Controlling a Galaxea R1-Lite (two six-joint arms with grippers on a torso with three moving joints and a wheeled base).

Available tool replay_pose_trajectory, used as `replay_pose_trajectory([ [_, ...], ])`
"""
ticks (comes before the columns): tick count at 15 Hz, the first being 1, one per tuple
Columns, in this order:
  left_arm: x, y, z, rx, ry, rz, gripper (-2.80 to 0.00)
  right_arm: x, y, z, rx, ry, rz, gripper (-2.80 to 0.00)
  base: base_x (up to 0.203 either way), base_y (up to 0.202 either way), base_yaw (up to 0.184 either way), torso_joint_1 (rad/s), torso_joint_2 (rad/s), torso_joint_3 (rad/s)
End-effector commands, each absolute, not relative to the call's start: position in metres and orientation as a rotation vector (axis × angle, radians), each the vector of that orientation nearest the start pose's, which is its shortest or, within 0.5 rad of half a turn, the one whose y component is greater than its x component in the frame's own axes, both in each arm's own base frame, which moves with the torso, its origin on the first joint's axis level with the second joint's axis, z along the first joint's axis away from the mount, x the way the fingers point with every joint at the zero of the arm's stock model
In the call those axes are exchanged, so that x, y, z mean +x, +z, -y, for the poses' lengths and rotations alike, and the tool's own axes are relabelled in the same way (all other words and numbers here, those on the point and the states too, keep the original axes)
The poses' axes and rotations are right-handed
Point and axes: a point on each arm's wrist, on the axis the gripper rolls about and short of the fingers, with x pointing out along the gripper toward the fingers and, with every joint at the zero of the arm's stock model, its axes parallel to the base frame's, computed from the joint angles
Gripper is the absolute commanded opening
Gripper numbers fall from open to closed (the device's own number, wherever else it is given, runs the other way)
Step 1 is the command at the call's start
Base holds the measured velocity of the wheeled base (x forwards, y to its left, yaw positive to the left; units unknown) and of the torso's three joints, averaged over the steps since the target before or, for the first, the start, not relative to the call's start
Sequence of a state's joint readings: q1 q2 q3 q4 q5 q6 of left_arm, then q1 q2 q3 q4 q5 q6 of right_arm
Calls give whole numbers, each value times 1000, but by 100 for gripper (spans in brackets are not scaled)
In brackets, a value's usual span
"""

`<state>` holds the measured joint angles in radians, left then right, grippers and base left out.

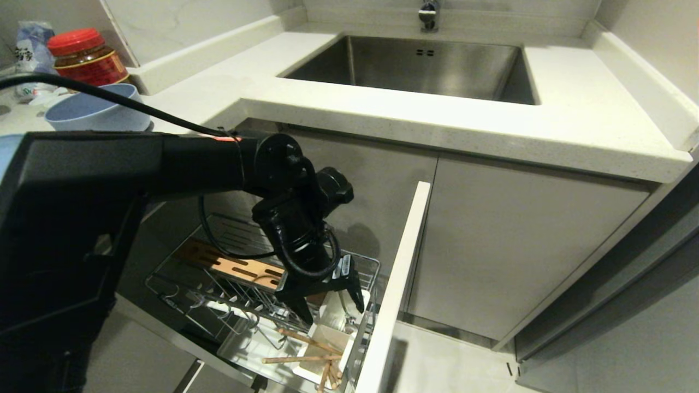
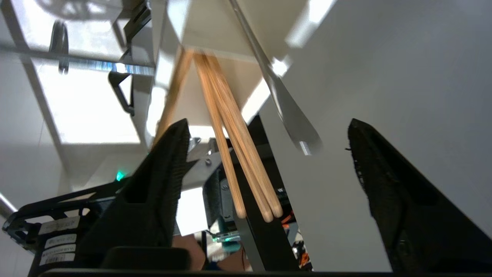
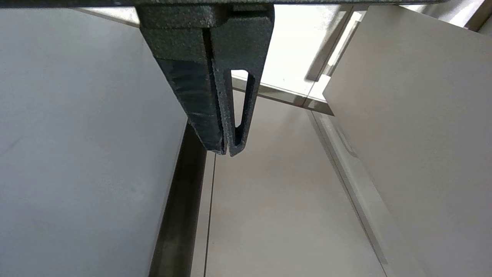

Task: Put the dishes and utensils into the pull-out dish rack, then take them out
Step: Pick up the bowl and place it in the cupboard

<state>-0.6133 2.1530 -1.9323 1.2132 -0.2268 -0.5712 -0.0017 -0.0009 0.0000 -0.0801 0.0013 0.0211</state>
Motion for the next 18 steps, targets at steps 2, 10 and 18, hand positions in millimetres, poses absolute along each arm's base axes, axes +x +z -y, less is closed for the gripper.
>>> replay_pose_trajectory([
  [2,272,231,201,-206,-318,-1470,0,-21,77,0,21,1,57,-280,0,0,0,0,0,0],
  [10,191,331,144,-255,-399,-1113,-280,-21,77,0,21,1,57,-280,0,0,0,0,0,0],
  [18,144,391,77,-231,-177,-598,-280,-21,77,0,21,1,57,-280,0,0,0,0,0,0],
])
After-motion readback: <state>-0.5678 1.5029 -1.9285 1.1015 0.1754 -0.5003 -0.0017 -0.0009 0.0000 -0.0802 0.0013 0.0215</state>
